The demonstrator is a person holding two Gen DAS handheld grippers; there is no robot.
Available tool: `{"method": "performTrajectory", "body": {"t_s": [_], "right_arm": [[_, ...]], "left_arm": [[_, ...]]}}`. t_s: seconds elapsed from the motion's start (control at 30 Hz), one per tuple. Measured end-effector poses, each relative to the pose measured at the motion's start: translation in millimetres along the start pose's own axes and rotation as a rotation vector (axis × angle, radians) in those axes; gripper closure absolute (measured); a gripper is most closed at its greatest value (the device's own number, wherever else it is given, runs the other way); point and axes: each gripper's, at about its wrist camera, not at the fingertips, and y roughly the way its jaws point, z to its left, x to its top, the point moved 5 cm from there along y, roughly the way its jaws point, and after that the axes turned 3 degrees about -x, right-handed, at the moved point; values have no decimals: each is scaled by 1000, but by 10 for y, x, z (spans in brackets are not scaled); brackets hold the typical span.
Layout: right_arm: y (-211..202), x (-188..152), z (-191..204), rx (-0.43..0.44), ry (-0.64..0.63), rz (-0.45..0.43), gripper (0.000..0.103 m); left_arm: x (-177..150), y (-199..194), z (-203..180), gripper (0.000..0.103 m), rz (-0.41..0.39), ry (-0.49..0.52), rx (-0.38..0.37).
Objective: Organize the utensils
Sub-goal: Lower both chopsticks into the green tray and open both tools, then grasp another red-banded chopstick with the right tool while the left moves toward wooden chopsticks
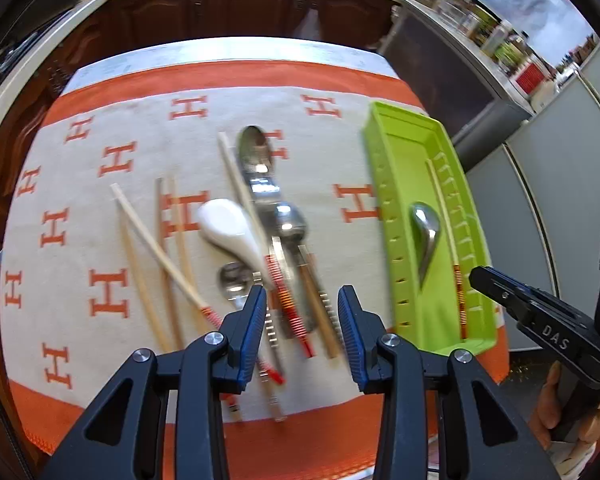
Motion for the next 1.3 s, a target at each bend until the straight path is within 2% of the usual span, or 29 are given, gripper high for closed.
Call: {"method": "performTrajectory", "body": {"t_s": [0.17, 0.63, 0.97, 1.07, 1.3], "right_arm": [[21, -30, 426, 26, -81, 20, 85], [325, -251, 1776, 90, -341, 134, 85], [754, -251, 2265, 123, -415, 236, 85], [913, -262, 2392, 127, -435, 265, 85], [1293, -231, 2573, 68, -514, 299, 85]], "left_arm": [[-84, -76, 313, 67, -16, -43, 29], [-324, -81, 1032, 66, -6, -152, 37], [-518, -70, 1617, 67, 7, -247, 18], [-542, -66, 1666, 67, 3, -255, 7], [-574, 6, 1720, 67, 19, -261, -11]]}}
